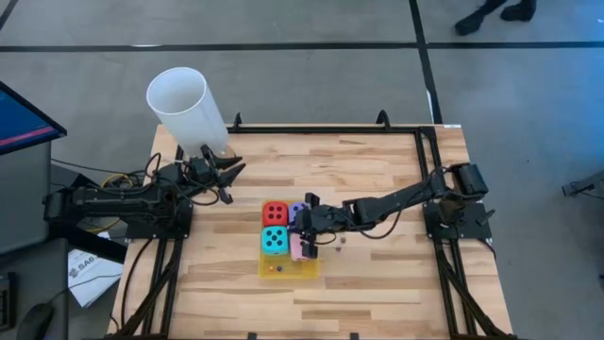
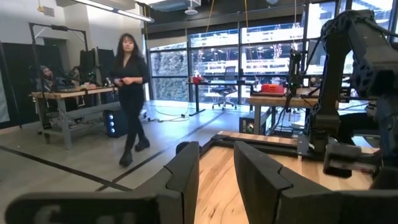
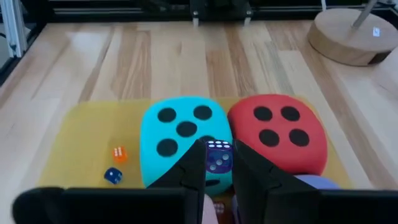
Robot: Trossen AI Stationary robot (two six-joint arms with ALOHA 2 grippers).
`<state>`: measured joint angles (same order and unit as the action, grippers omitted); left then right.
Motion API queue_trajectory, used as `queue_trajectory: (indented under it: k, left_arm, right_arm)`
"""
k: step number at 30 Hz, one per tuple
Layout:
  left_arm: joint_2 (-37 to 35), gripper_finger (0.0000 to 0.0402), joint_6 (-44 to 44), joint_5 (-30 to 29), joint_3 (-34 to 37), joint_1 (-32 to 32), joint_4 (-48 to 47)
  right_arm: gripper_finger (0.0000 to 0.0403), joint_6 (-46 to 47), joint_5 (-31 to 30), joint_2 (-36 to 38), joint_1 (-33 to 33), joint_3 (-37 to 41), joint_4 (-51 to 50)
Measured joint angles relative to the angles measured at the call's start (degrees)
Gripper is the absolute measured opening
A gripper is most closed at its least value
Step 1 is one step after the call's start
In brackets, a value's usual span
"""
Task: Pick & Place Dice
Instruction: Put the violet die into the yellow bin
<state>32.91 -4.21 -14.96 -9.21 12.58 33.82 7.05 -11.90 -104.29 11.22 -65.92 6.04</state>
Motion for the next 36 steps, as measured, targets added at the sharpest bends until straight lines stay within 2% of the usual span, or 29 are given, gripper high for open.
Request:
queue_trajectory:
  k: [11,25,30,36]
  left_arm:
    - [0.0,0.009,0.0,0.0,0.0,-0.01,0.16]
    - [0.0,0.009,0.0,0.0,0.0,0.0,0.14]
    - [0.0,0.009,0.0,0.0,0.0,0.0,0.14]
    - [0.0,0.009,-0.01,0.0,0.0,0.0,0.11]
  right_arm:
    - [0.0053,0.41,1.03,0.42,0.74,-0.12,-1.28]
    - [0.009,1.53,1.51,-0.04,0.49,-0.12,-2.62]
    - [0.0114,1.53,1.46,-0.04,0.04,-0.12,-2.6]
    - [0.0162,1.51,1.32,-0.04,-0.15,-0.12,-2.63]
